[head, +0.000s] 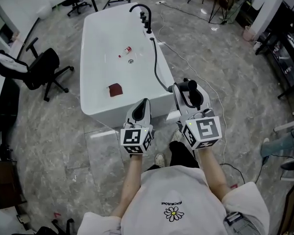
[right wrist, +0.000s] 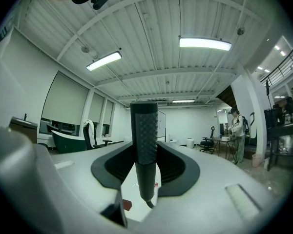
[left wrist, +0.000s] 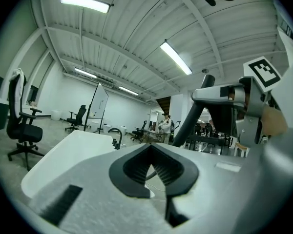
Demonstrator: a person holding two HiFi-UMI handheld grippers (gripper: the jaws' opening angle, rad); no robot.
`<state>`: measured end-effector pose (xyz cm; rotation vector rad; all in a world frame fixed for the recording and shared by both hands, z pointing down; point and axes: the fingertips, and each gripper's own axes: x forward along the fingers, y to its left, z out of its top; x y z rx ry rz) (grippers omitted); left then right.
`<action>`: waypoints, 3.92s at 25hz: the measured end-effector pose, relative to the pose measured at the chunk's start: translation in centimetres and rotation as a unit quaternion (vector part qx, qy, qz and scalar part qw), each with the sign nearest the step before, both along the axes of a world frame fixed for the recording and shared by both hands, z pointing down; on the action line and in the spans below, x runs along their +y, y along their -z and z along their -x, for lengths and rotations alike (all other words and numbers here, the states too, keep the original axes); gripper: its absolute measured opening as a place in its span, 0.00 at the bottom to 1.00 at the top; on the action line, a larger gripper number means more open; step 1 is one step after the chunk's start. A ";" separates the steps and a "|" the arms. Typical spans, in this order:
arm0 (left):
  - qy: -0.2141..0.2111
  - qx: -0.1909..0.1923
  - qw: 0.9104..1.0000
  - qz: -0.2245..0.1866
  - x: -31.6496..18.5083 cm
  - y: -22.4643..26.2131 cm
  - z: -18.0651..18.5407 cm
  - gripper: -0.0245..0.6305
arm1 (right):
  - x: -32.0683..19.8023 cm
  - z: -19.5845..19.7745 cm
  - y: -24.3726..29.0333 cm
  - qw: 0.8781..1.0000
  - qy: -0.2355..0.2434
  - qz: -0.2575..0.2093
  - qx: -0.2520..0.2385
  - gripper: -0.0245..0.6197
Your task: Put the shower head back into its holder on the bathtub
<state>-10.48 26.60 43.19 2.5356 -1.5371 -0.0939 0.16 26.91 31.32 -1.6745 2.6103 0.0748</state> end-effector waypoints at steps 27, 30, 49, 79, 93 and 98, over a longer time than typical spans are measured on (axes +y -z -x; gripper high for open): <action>-0.045 -0.054 0.995 0.074 -33.7 -5.6 -9.3 0.15 | -35.6 -3.5 0.4 0.996 0.076 0.028 -0.045 0.26; -0.057 -0.059 0.993 0.081 -35.6 -6.4 -9.9 0.15 | -37.4 -3.8 1.0 0.996 0.071 0.024 -0.054 0.26; -0.089 -0.096 0.978 0.161 -44.9 -16.2 -7.5 0.22 | -41.3 0.7 5.0 0.997 0.063 -0.006 -0.052 0.26; 0.022 -0.127 0.963 0.236 -59.1 -22.8 -6.0 0.13 | -55.9 -5.5 7.5 0.991 0.118 0.009 -0.063 0.26; 0.072 -0.093 0.992 -0.055 -71.9 1.1 -6.7 0.13 | -57.1 -9.6 10.5 0.992 0.094 -0.036 -0.070 0.26; 0.053 -0.100 0.986 -0.125 -74.3 7.2 -9.3 0.13 | -58.1 -11.5 11.8 0.991 0.086 -0.056 -0.087 0.26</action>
